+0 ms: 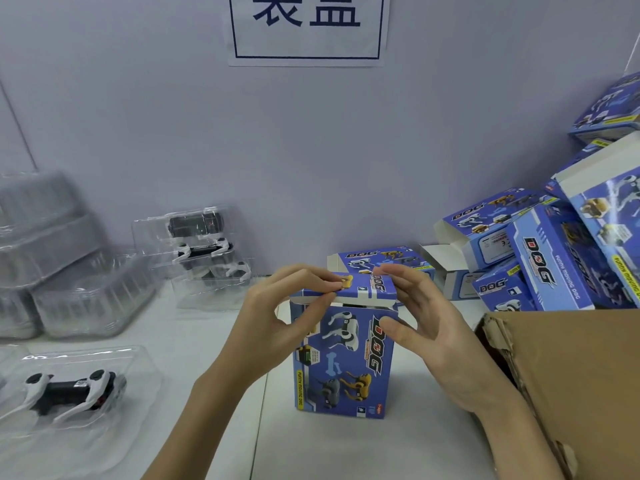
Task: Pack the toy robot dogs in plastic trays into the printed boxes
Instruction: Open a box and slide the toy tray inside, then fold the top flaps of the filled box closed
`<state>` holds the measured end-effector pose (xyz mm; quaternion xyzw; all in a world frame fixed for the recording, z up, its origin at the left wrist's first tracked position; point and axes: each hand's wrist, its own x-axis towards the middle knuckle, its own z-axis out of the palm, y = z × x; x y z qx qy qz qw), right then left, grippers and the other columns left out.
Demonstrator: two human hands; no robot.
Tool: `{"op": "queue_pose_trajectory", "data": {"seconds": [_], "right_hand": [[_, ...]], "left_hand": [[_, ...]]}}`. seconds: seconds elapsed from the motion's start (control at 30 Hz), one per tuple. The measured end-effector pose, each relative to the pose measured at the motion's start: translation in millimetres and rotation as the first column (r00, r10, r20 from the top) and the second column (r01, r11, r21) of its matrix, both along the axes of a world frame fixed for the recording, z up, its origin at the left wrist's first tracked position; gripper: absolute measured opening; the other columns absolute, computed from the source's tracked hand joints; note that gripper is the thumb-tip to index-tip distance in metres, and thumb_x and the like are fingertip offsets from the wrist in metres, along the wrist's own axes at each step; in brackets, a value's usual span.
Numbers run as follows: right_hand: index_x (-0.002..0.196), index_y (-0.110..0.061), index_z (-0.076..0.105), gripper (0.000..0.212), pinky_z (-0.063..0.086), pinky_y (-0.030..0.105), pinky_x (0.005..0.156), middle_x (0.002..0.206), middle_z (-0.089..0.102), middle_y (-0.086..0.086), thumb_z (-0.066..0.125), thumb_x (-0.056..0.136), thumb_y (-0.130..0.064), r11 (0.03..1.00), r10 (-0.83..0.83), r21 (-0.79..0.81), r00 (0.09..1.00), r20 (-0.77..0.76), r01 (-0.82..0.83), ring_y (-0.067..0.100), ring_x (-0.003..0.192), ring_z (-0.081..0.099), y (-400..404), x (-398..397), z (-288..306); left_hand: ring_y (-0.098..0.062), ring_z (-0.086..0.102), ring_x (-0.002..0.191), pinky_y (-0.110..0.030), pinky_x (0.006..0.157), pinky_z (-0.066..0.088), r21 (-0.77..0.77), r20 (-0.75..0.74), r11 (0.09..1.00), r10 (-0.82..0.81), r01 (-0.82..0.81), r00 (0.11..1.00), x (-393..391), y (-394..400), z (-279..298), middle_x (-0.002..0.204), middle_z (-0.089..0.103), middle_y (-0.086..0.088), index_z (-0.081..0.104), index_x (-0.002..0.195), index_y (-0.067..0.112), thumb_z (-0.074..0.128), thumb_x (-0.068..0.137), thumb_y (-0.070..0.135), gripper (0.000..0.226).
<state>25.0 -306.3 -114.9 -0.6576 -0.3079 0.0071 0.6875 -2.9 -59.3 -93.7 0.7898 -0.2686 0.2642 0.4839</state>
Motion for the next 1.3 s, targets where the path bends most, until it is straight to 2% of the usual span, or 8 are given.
{"op": "queue_pose_trajectory", "data": {"seconds": [0.27,0.43,0.6,0.8,0.87,1.03,1.13,1.3], "right_hand": [[0.142,-0.025,0.057,0.056,0.053,0.041,0.107,0.145,0.06,0.002,0.075,0.092,-0.044,0.994,0.017,0.105,0.999,-0.04,-0.013,0.022,0.142,0.051,5.7,-1.5,3.1],[0.124,-0.016,0.069,0.027,0.055,0.014,0.086,0.136,0.067,-0.005,0.066,0.097,-0.018,0.983,-0.165,0.097,0.982,0.095,0.156,0.011,0.134,0.057,14.2,-5.4,3.1],[0.098,-0.013,0.074,0.013,0.061,0.029,0.084,0.143,0.063,-0.007,0.072,0.087,-0.021,0.982,-0.139,0.139,0.987,0.076,0.128,0.012,0.137,0.056,11.8,-7.5,4.6],[0.096,-0.019,0.078,0.024,0.057,0.044,0.098,0.144,0.063,-0.008,0.083,0.081,-0.037,0.986,-0.137,0.108,0.988,0.077,0.129,0.014,0.139,0.055,13.3,-11.3,8.5],[0.098,-0.025,0.075,0.028,0.057,0.048,0.096,0.145,0.062,-0.011,0.084,0.079,-0.044,0.989,-0.141,0.048,0.986,0.091,0.138,0.018,0.138,0.056,14.9,-12.3,8.4],[0.097,-0.033,0.067,0.021,0.063,0.028,0.083,0.139,0.065,-0.013,0.078,0.085,-0.02,0.99,-0.142,0.0,0.979,0.144,0.143,0.014,0.134,0.058,17.9,-12.5,7.7],[0.096,-0.033,0.066,0.017,0.062,0.024,0.082,0.134,0.068,-0.013,0.076,0.084,-0.026,0.987,-0.159,-0.013,0.974,0.164,0.163,0.011,0.135,0.056,18.6,-12.7,7.2],[0.106,-0.035,0.065,0.018,0.058,0.017,0.085,0.136,0.064,-0.021,0.072,0.089,-0.037,0.974,-0.192,-0.071,0.953,0.234,0.213,0.006,0.134,0.056,21.5,-13.2,6.8]], "left_hand": [[-0.027,0.058,0.131,-0.04,0.082,0.064,0.003,-0.077,0.998,-0.06,0.06,0.995,-1.5,3.0,2.8,0.124,0.069,0.005,0.075,0.114,0.02,0.064,0.1,0.02,0.017],[-0.031,0.054,0.135,-0.046,0.084,0.064,-0.177,-0.195,0.975,-0.166,0.131,0.967,-2.3,-0.1,-2.3,0.128,0.065,0.001,0.074,0.111,0.028,0.063,0.099,0.019,0.019],[-0.023,0.051,0.142,-0.047,0.083,0.064,-0.33,-0.214,0.934,-0.218,0.14,0.952,1.2,-4.8,-13.8,0.133,0.064,-0.001,0.074,0.111,0.023,0.065,0.099,0.021,0.015],[-0.018,0.039,0.152,-0.051,0.085,0.063,-0.563,-0.164,0.808,-0.316,0.175,0.935,6.8,-1.9,-25.7,0.145,0.062,-0.011,0.069,0.107,0.017,0.076,0.095,0.025,0.015],[-0.02,0.04,0.152,-0.052,0.085,0.063,-0.553,-0.165,0.814,-0.316,0.178,0.934,8.2,1.0,-26.3,0.143,0.064,-0.012,0.071,0.106,0.017,0.078,0.093,0.026,0.017],[-0.022,0.042,0.15,-0.056,0.08,0.063,-0.45,-0.184,0.879,-0.264,0.158,0.947,5.0,5.3,-18.8,0.139,0.066,-0.011,0.071,0.106,0.024,0.08,0.089,0.044,0.028],[-0.023,0.044,0.149,-0.061,0.079,0.063,-0.412,-0.192,0.902,-0.228,0.133,0.955,3.0,2.7,-16.2,0.138,0.066,-0.008,0.069,0.105,0.025,0.079,0.088,0.05,0.031],[-0.016,0.04,0.152,-0.053,0.086,0.063,-0.446,-0.218,0.877,-0.303,0.182,0.928,3.9,0.5,-16.4,0.144,0.062,-0.007,0.066,0.104,0.021,0.078,0.092,0.04,0.026]]}}
